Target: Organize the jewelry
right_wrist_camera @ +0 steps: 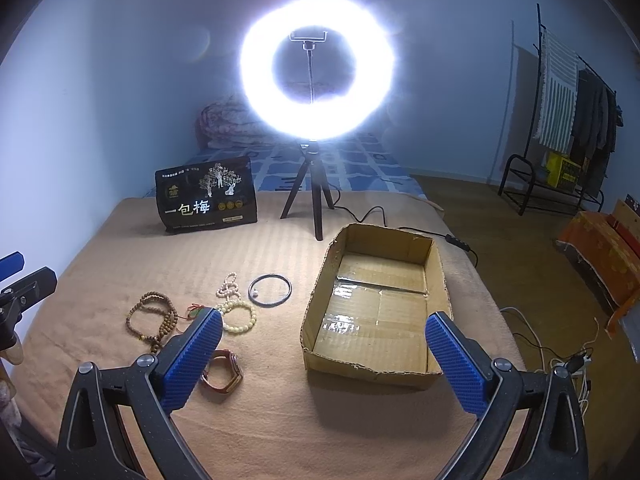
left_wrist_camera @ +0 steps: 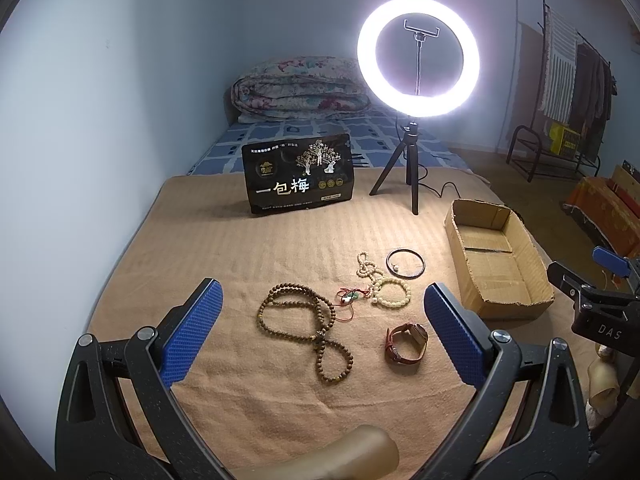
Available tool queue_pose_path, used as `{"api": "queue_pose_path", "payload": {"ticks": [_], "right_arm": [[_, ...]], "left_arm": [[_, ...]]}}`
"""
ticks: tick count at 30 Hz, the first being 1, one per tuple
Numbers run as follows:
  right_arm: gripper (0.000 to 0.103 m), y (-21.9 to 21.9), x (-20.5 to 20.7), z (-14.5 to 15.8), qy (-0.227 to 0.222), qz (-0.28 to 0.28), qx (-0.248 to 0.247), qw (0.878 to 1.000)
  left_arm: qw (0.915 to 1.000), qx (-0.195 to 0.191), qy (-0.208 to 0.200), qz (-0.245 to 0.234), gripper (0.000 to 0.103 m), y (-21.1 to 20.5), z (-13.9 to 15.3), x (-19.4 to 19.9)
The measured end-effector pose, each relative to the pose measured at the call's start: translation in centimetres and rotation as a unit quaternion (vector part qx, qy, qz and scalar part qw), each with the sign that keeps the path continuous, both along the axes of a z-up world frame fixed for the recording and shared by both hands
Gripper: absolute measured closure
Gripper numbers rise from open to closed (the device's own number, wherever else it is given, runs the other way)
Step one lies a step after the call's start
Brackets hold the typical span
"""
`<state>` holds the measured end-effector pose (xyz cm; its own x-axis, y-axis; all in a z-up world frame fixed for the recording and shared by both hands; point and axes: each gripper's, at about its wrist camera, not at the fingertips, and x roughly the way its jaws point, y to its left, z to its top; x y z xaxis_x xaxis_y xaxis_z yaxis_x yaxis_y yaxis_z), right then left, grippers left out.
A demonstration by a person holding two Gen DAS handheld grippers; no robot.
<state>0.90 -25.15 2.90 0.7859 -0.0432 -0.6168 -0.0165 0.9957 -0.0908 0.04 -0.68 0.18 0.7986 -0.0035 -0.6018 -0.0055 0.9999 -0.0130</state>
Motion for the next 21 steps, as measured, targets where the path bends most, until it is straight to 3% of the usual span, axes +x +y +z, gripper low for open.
{"api": "queue_pose_path", "payload": {"ticks": [21], "right_arm": [[0.001,0.16,0.02,-0.04,0.003,0.005,-0.001,1.0]], "left_arm": [[1.0,0.0,-0.001,0.0,0.001,-0.01,-0.02,-0.09]]}}
